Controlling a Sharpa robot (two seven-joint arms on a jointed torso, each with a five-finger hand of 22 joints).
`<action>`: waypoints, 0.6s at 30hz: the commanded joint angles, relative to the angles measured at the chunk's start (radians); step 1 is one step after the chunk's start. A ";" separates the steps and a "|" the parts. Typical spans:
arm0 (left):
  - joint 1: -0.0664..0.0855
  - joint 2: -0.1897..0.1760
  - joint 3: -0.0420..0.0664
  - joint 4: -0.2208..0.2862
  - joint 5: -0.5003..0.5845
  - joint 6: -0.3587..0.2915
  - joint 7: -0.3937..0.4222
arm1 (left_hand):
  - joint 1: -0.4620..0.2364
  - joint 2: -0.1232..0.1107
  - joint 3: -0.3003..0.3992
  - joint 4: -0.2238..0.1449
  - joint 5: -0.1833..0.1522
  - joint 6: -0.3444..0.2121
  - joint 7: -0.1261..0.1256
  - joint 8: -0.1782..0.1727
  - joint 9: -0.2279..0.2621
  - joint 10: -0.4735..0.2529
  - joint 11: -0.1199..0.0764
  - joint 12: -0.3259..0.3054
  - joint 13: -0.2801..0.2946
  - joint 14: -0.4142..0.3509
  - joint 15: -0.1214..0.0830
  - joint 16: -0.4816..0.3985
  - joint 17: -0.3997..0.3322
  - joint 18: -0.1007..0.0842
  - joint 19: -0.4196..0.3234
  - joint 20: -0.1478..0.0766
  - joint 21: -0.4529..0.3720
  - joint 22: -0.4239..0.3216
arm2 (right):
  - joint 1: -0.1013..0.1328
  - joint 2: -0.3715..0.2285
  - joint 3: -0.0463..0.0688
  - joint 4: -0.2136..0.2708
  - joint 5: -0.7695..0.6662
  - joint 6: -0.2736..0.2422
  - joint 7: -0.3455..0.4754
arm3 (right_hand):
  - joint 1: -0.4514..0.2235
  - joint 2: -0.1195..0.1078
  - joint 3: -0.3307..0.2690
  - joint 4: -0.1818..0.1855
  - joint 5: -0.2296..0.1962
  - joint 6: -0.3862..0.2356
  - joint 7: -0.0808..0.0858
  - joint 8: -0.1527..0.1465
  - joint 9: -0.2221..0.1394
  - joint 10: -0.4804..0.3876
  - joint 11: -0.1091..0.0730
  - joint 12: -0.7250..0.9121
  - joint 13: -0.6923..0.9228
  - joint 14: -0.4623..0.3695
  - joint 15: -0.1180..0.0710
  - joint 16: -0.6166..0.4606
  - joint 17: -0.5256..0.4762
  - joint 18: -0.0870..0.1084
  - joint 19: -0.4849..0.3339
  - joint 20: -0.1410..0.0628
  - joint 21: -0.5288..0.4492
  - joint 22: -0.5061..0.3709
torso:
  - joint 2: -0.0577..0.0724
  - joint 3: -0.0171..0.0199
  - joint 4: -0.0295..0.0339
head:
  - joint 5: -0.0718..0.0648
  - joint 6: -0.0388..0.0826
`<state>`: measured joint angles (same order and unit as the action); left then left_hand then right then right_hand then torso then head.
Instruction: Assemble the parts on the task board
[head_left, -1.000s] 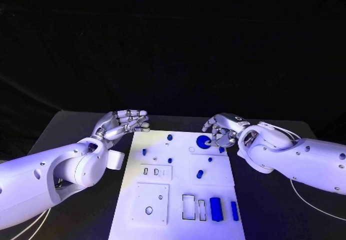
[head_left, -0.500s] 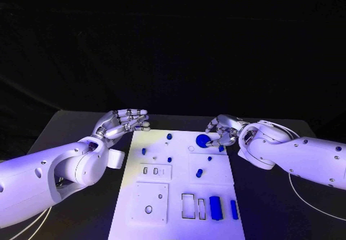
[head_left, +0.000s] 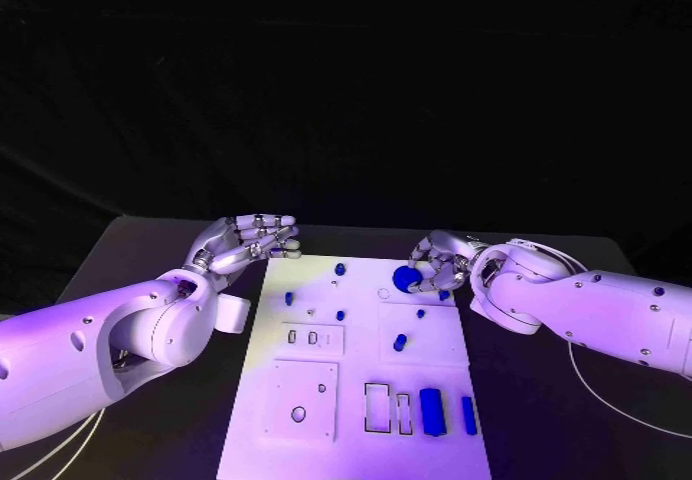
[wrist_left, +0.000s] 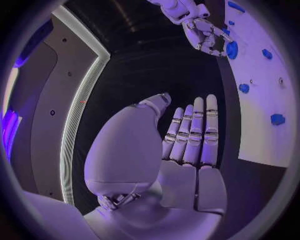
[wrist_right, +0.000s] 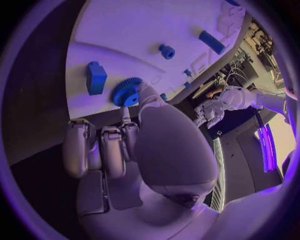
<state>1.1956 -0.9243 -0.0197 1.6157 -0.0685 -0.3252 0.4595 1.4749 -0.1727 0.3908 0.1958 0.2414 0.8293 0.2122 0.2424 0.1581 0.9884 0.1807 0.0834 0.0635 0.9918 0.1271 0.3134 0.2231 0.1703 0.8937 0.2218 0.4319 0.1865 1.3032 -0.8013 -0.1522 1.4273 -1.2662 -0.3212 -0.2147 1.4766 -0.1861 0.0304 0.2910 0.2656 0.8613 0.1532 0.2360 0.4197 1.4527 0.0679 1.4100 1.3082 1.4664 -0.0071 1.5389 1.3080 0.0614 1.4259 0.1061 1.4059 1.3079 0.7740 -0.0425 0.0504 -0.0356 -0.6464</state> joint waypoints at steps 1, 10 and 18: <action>0.001 0.001 0.001 0.003 0.003 0.019 0.005 | -0.008 0.005 0.007 -0.001 -0.005 -0.002 0.029 -0.007 -0.001 0.001 0.006 -0.004 0.001 0.000 0.005 -0.005 0.001 0.010 -0.006 0.004 0.005 -0.001 | -0.001 0.005 0.000 -0.007 0.009 0.017 -0.007 | -0.004 0.012 0.006 -0.001 0.003 0.007 -0.001 0.007 0.001 0.007 0.000 0.010 0.090 0.083 0.005 0.005 0.151 -0.008 0.007 -0.001 0.005 0.059 | 0.000 -0.0003 -0.0004 | 0.001 -0.002; 0.001 0.002 0.001 0.001 0.003 0.020 0.004 | -0.009 0.005 0.008 -0.002 -0.005 -0.001 0.029 -0.007 -0.001 0.002 0.006 -0.005 0.001 0.000 0.005 -0.005 0.002 0.010 -0.007 0.004 0.005 -0.002 | -0.001 0.011 0.000 -0.015 0.010 0.013 -0.014 | 0.001 0.027 0.022 -0.003 0.004 0.014 -0.002 0.013 0.001 0.014 -0.001 0.022 0.104 0.083 0.004 0.006 0.153 -0.009 0.010 -0.002 0.009 0.065 | 0.000 0.0009 -0.0006 | -0.001 -0.005; 0.001 0.003 0.001 0.000 0.003 0.021 0.003 | -0.009 0.005 0.008 -0.002 -0.005 -0.001 0.029 -0.007 -0.001 0.002 0.006 -0.005 0.001 0.000 0.005 -0.005 0.002 0.010 -0.007 0.004 0.005 -0.002 | -0.003 0.016 0.000 -0.016 -0.030 0.003 -0.017 | 0.021 0.031 0.050 -0.006 0.004 0.040 -0.008 0.026 0.002 0.031 -0.006 0.047 0.132 0.084 0.001 0.008 0.160 -0.011 0.015 -0.004 0.015 0.075 | 0.000 0.0019 -0.0007 | -0.002 -0.008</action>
<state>1.1957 -0.9234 -0.0196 1.6143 -0.0681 -0.3232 0.4578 1.4749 -0.1727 0.3935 0.1931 0.2414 0.8293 0.2122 0.2375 0.1582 0.9884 0.1807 0.0835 0.0635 0.9917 0.1272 0.3134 0.2243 0.1702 0.8900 0.2251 0.4319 0.1865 1.3032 -0.7875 -0.1511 1.4104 -1.2614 -0.3228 -0.2196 1.4891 -0.1554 0.0739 0.2870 0.2655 0.8957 0.1450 0.2590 0.4218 1.4634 0.0644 1.4529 1.3079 1.4664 -0.0072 1.5432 1.3078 0.0614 1.4345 0.0999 1.4155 1.3077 0.7734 -0.0415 0.0498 -0.0373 -0.6536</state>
